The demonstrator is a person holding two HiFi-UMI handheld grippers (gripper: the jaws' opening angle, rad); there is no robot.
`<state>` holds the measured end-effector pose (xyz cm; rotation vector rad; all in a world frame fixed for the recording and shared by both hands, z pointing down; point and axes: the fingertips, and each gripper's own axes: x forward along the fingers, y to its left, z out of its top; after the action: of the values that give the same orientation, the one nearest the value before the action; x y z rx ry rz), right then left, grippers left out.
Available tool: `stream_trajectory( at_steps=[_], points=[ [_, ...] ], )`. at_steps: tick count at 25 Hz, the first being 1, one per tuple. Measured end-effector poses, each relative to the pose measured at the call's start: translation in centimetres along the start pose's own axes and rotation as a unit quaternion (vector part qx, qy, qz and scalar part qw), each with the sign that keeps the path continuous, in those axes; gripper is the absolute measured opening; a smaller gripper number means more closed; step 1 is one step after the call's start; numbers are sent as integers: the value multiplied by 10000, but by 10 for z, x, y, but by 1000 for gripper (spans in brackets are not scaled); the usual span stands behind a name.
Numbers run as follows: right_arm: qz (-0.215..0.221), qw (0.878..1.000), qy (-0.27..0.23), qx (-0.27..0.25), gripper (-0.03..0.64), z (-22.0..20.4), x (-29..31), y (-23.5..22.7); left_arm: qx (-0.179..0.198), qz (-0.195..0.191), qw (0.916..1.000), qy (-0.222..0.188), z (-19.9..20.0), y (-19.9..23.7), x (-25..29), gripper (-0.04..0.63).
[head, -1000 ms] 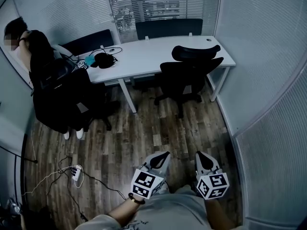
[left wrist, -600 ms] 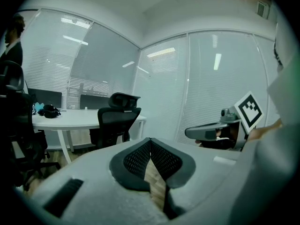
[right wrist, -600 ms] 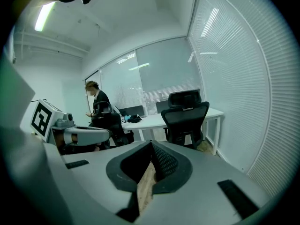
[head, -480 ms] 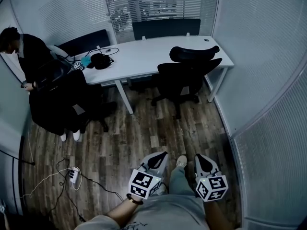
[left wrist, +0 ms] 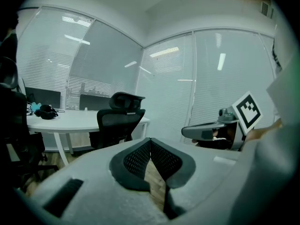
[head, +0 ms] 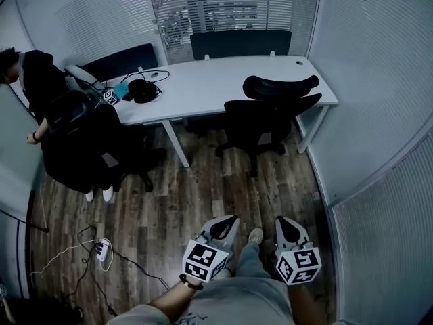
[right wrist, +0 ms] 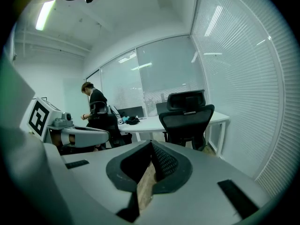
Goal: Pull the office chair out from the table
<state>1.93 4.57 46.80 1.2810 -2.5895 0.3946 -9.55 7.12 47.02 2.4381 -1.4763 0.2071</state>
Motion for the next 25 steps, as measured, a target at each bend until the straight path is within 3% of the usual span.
stream_trajectory(
  at_steps=[10, 25],
  points=[
    [8, 10000, -88, -23, 6, 48, 78, -69, 78, 27, 10000, -6, 43, 44, 93, 11],
    [217, 9997, -72, -87, 6, 92, 152, -154, 49, 231, 9997, 10, 84, 72, 196, 11]
  ],
)
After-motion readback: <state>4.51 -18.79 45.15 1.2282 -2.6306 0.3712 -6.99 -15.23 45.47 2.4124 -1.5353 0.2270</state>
